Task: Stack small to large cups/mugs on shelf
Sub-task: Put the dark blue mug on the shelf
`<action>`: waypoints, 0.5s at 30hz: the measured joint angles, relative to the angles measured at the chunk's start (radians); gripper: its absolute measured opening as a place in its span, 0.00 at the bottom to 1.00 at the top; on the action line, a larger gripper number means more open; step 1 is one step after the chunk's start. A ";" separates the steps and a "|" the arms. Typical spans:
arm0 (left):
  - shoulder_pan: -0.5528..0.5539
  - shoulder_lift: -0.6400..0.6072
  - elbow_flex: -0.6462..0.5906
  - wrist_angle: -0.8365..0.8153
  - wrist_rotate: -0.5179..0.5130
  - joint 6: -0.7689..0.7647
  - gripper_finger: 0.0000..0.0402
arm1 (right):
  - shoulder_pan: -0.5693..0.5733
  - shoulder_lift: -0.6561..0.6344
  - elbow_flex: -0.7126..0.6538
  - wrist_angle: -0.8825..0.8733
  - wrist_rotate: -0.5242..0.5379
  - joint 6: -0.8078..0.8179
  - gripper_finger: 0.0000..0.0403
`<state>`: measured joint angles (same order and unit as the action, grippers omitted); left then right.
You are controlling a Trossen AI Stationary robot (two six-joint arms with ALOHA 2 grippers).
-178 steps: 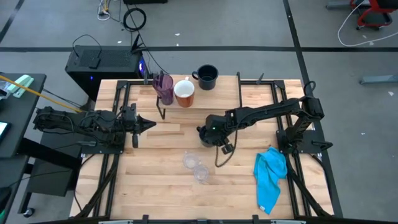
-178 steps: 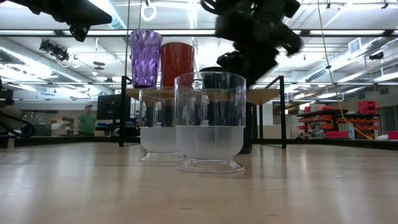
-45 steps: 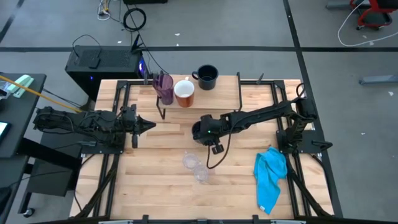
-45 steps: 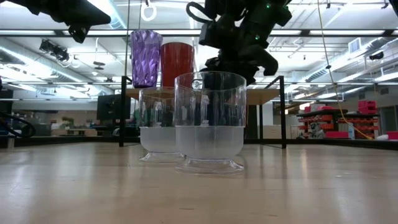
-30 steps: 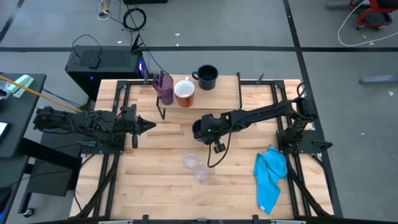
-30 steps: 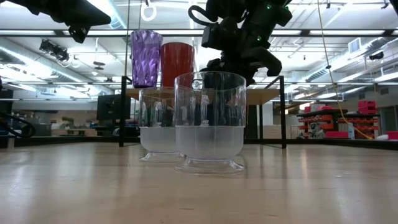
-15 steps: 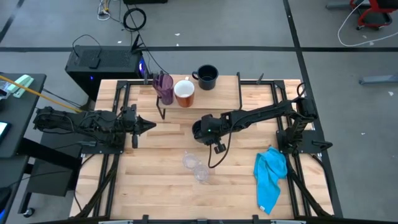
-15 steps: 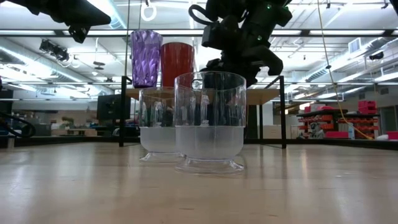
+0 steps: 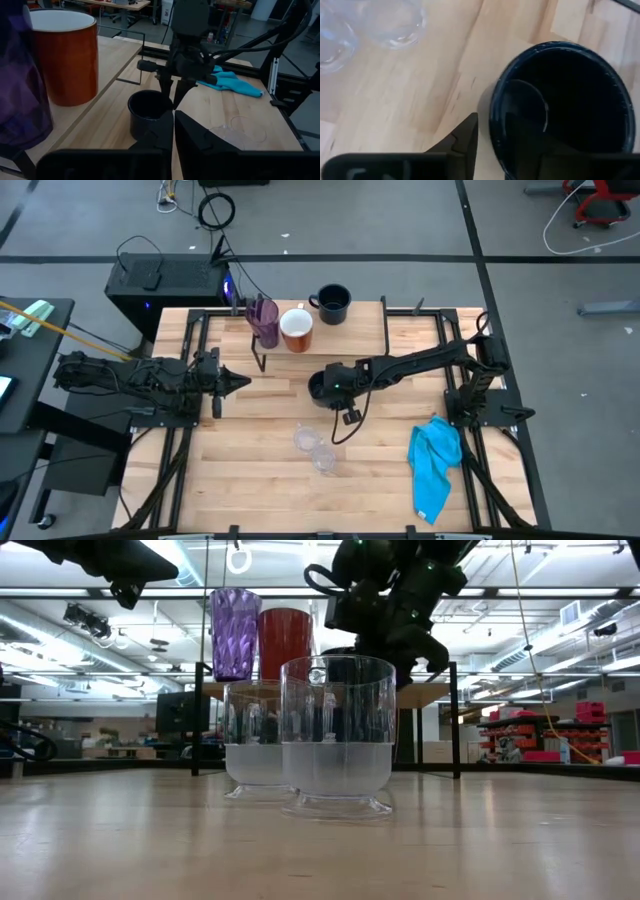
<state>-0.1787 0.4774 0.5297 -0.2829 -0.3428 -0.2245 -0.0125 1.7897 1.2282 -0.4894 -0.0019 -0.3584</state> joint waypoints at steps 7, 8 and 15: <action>0.000 0.000 0.000 0.000 0.000 0.000 0.04 | -0.005 0.000 0.000 0.003 -0.007 -0.005 0.10; 0.000 0.000 0.000 0.000 0.000 0.000 0.04 | -0.005 0.000 0.000 0.000 -0.007 -0.012 0.07; 0.000 0.000 0.000 0.000 0.000 0.000 0.05 | 0.000 -0.008 0.005 -0.026 -0.005 -0.045 0.05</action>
<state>-0.1787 0.4773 0.5297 -0.2830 -0.3431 -0.2249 -0.0124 1.7812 1.2335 -0.5156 -0.0070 -0.4037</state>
